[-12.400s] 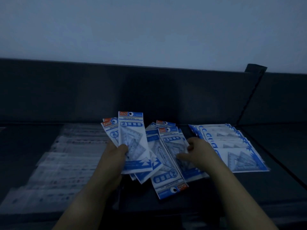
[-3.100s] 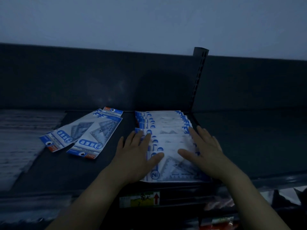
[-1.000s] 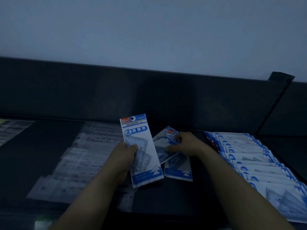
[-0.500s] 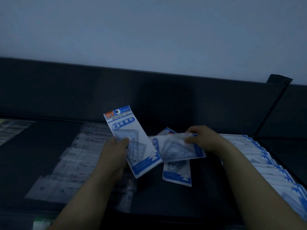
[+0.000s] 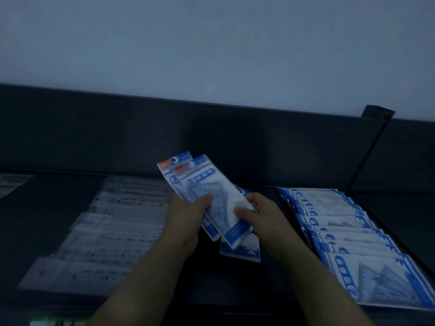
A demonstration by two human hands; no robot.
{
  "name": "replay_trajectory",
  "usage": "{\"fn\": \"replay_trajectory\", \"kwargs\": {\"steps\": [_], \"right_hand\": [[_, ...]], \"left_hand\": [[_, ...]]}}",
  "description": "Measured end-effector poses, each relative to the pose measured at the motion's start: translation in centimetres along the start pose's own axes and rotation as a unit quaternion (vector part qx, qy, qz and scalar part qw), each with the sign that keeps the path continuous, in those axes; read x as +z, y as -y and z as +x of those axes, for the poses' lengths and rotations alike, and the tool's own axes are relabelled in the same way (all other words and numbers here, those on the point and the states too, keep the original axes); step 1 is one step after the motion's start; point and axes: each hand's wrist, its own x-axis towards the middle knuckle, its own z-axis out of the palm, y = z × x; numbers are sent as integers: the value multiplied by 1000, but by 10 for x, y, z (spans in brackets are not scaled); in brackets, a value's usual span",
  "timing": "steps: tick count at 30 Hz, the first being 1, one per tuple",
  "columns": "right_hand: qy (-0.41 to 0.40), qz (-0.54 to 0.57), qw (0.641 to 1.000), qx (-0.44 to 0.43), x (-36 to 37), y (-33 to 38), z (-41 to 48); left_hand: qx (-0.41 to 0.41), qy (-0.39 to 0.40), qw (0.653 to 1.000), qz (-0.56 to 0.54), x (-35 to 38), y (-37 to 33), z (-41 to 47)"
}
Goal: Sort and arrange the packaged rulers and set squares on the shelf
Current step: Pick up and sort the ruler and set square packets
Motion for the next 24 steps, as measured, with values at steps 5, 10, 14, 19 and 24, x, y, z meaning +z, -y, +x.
{"fn": "replay_trajectory", "kwargs": {"steps": [5,10,14,19,24], "right_hand": [[-77,-317,944,52,-9,-20,9],[-80,-416,900,102,6,-23,16],[-24,-361,922,141,-3,-19,28],[19,-337,925,174,-15,-9,27],[-38,-220,969,106,-16,-19,19]], "left_hand": [[24,-60,997,34,-19,-8,6],[42,-81,994,67,-35,-15,2],[41,-86,992,81,-43,-18,1],[27,-86,993,74,-43,-19,-3],[0,-52,994,97,-48,-17,0]]}}
